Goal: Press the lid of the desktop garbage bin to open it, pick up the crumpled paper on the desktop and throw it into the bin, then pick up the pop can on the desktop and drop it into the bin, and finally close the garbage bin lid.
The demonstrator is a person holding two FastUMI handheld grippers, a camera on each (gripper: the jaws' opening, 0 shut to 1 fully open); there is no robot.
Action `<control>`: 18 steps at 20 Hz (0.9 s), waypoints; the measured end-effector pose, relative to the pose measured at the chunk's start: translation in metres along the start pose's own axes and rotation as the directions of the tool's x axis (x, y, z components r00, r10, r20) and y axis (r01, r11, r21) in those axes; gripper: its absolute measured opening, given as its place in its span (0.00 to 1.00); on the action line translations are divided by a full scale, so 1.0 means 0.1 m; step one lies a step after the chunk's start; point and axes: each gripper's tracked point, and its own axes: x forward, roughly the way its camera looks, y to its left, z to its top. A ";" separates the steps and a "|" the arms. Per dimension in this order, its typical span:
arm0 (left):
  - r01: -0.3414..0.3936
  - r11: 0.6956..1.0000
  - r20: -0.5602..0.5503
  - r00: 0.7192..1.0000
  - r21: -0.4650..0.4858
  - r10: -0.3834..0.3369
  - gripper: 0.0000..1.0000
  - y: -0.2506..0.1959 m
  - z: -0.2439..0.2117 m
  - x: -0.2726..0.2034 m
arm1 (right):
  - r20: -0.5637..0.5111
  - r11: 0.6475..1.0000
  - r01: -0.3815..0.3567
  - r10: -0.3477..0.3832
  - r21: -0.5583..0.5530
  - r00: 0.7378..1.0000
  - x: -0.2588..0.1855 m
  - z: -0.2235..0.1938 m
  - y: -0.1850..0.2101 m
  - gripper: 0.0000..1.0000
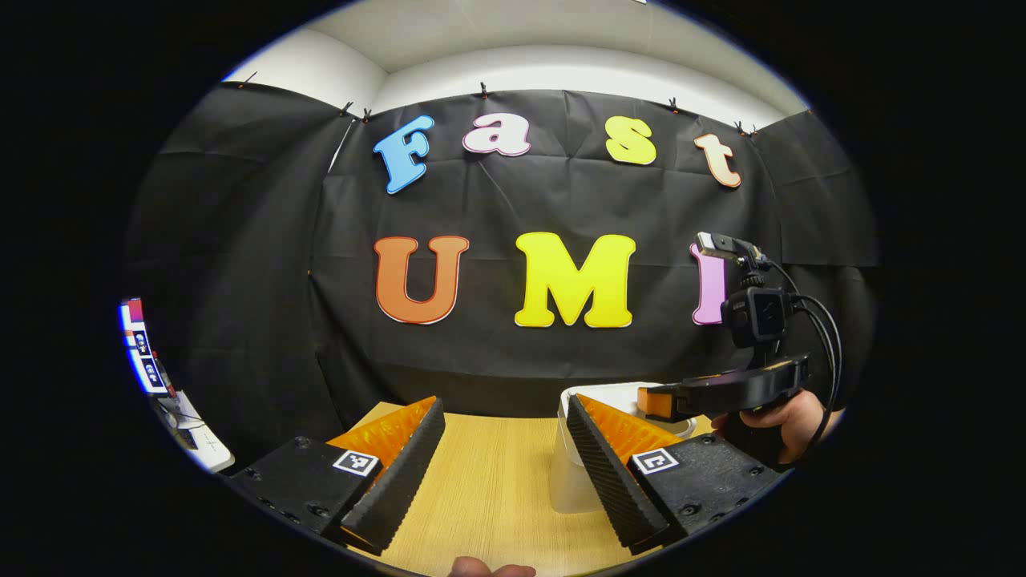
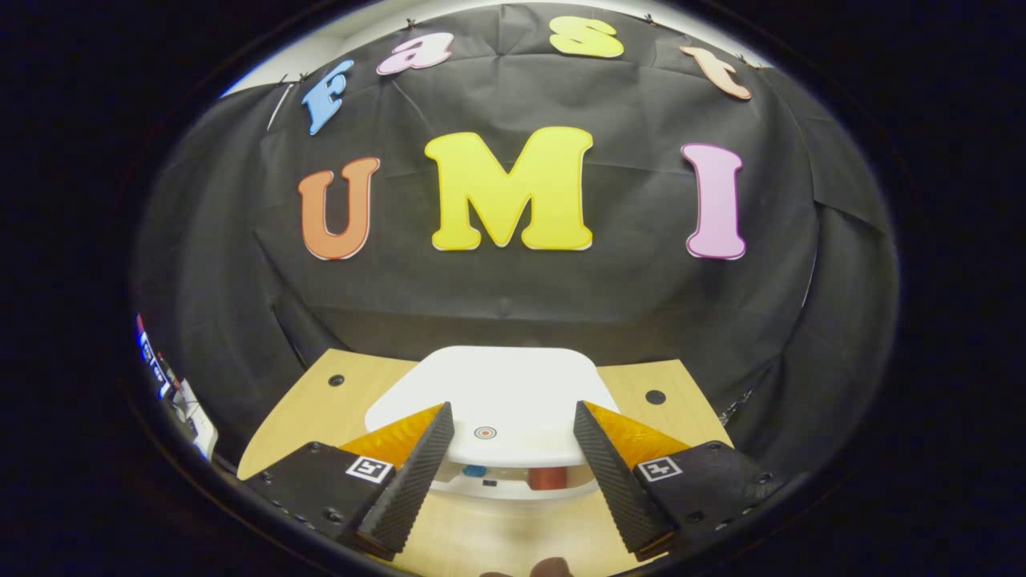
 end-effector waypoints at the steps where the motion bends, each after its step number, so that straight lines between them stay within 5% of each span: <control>1: 0.001 1.000 0.000 1.000 0.000 -0.001 0.99 0.00 0.00 -0.01 | -0.009 1.000 -0.002 0.002 0.003 1.000 0.01 -0.05 0.00 0.94; 18: 0.003 1.000 -0.028 1.000 -0.010 -0.004 0.98 -0.07 -0.11 0.12 | -0.069 1.000 -0.002 0.000 -0.029 0.998 0.15 -0.39 0.02 0.96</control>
